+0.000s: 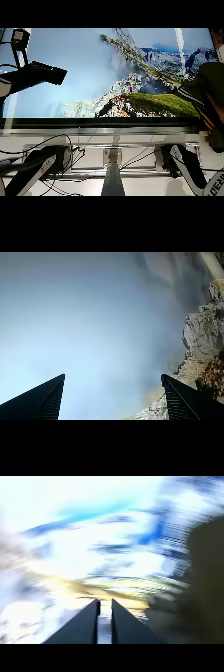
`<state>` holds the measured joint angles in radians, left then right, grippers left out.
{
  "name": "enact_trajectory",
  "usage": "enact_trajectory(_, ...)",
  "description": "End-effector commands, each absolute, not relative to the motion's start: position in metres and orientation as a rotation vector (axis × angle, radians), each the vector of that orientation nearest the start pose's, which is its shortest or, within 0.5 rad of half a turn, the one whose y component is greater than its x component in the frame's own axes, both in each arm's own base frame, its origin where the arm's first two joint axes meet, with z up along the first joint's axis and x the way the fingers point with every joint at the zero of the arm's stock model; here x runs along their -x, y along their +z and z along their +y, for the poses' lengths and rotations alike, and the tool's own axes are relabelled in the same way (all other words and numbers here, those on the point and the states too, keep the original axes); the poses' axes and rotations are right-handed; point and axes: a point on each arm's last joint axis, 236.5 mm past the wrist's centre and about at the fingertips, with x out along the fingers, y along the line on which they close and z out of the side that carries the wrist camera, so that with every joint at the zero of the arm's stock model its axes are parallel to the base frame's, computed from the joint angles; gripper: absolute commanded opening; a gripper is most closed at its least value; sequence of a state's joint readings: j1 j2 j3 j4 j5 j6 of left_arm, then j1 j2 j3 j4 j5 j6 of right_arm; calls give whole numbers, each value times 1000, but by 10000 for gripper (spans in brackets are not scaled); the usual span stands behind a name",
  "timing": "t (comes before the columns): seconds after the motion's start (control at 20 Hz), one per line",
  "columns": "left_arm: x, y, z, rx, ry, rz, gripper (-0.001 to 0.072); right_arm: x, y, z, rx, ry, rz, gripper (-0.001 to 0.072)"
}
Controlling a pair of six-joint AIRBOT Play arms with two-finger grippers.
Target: Fold the clothes and pants, and hang the long-sleeved shirts on hangers.
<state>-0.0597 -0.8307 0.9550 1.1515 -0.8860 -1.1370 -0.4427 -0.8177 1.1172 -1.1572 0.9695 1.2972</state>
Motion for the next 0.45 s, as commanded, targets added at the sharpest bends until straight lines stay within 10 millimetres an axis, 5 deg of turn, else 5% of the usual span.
enact_trajectory(0.0,-359,143,-96,-57,-418,682,690,-372,209,34,-59,222,586,68)
enact_trajectory(0.2,-359,143,-96,-57,-418,682,691,-355,201,103,80,402,617,43)
enact_trajectory(0.4,-359,143,-96,-57,-418,682,691,-347,202,128,98,470,614,44)
